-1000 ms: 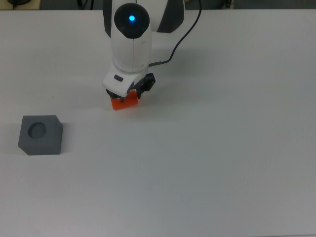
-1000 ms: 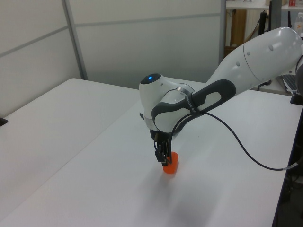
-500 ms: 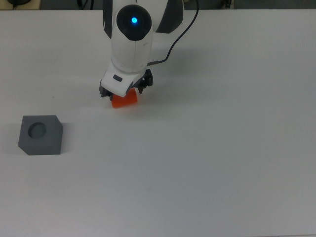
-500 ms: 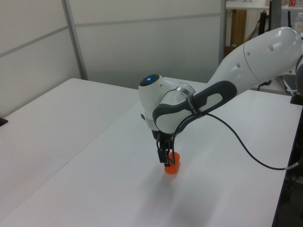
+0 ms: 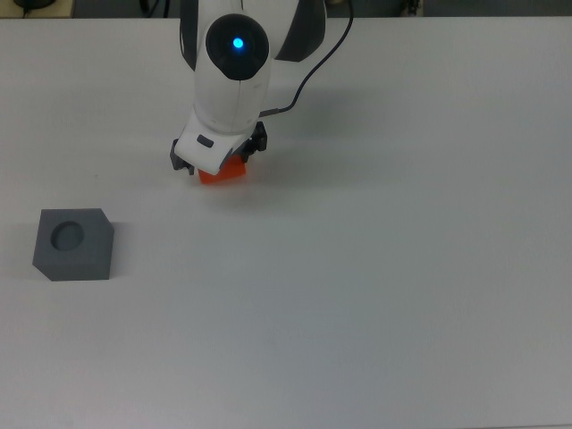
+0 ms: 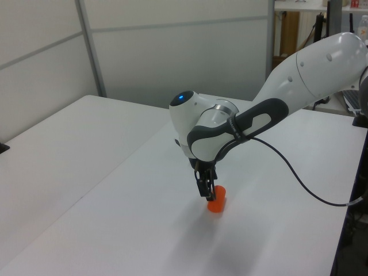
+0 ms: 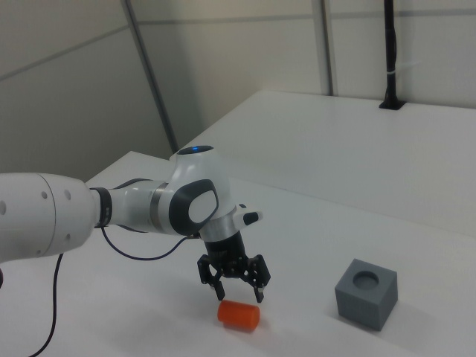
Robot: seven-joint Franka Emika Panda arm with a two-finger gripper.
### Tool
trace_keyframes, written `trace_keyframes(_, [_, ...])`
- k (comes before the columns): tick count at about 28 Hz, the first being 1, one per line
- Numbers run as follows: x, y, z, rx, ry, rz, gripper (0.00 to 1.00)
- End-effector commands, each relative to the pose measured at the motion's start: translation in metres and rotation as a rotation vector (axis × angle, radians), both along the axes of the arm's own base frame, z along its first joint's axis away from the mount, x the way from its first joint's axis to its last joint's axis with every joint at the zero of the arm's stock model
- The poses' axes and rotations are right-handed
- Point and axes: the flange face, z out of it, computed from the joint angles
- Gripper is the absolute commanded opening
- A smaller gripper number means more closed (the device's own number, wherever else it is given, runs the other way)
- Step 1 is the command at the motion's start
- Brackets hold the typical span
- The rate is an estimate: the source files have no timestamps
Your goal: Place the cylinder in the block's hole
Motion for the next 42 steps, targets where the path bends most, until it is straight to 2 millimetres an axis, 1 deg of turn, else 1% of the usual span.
trace_keyframes(1, [0.004,-0.009,0.014,-0.013,-0.004,-0.012,1.0])
trace_keyframes(3, [0.005,-0.013,0.017,-0.008,-0.01,-0.023,1.0])
trace_keyframes(5, [0.011,-0.018,0.028,-0.006,-0.037,-0.045,1.0])
trace_keyframes(6, [0.018,-0.024,0.042,0.001,-0.073,-0.091,1.0])
trace_keyframes(10, [0.03,-0.043,0.069,0.023,-0.135,-0.163,1.0])
trace_keyframes(12, [0.031,-0.053,0.082,0.02,-0.137,-0.179,1.0])
trace_keyframes(15, [0.033,-0.058,0.101,0.014,-0.135,-0.193,1.0])
trace_keyframes(17, [0.033,-0.071,0.112,0.012,-0.135,-0.218,1.0])
trace_keyframes(18, [0.034,-0.08,0.121,0.013,-0.144,-0.234,1.0])
trace_keyframes(20, [0.036,-0.082,0.125,0.013,-0.153,-0.237,1.0])
trace_keyframes(42, [0.036,-0.082,0.125,0.016,-0.152,-0.24,1.0])
